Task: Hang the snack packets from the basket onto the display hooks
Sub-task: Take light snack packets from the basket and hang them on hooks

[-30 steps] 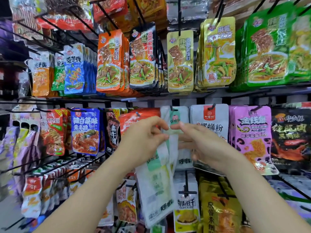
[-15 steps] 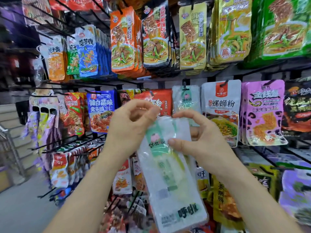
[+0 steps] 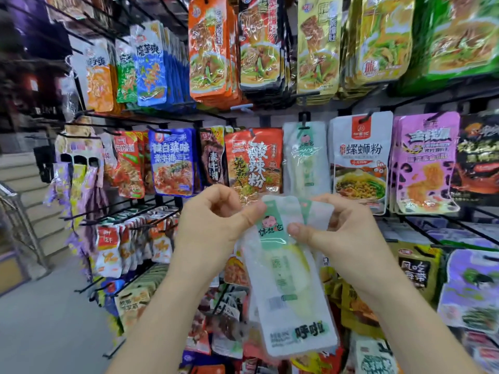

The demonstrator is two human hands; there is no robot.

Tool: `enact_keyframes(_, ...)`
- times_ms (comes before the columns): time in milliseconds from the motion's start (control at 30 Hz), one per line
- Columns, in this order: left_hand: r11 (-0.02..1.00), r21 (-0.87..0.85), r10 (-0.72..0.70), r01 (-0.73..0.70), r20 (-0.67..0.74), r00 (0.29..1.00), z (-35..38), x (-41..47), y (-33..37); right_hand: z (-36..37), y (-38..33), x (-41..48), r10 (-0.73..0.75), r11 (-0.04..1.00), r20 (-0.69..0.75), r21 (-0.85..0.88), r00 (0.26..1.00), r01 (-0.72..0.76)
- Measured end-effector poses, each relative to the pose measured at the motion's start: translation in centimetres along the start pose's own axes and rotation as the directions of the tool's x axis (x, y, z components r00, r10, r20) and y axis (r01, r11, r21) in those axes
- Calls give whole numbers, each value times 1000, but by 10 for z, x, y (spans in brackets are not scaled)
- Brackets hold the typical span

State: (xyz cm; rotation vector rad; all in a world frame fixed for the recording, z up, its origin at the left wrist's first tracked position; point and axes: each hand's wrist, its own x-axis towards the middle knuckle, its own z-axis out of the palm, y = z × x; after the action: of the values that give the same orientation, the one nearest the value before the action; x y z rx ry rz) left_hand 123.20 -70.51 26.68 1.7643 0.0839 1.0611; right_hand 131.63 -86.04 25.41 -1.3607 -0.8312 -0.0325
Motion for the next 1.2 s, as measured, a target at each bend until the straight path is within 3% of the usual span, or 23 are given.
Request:
enact_keyframes(233, 994, -38, 103, -102, 15, 995, 11, 0, -1, -1, -4, -3, 77, 994, 55, 69, 996, -81)
enact_keyframes(333, 994, -35, 103, -103, -8, 995, 12, 3, 0, -9, -7, -5, 167, 980, 150, 82, 975, -180)
enact_keyframes(433, 992, 6, 124, -125, 72, 990, 11, 7, 2, -17, -6, -4, 205, 968, 227, 93, 952, -231)
enact_keyframes(533, 975, 97, 188, -200, 128, 974, 11, 10, 2, -20, -2, 1, 227, 955, 167, 154, 960, -252)
enact_keyframes(667, 980, 105, 167, -170, 43, 985, 8, 19, -1, -30, -7, 14, 143, 964, -56, 235, 988, -126)
enact_keyframes(800, 998, 31, 53, -56, 99, 994, 17, 30, 3, -36, -20, 32, -63, 998, -200, -22, 978, 60)
enact_keyframes(933, 998, 56, 30, -36, 96, 995, 35, 44, 15, -35, -30, 52, -252, 959, -155, -176, 955, 224)
enact_keyframes(1100, 990, 139, -16, -16, 227, 974, 48, 64, 27, -36, -33, 74, -217, 964, -119, -184, 969, 193)
enact_keyframes(1200, 986, 164, -4, -34, 227, 974, 53, 76, 29, -38, -34, 87, -197, 967, -103, -183, 975, 176)
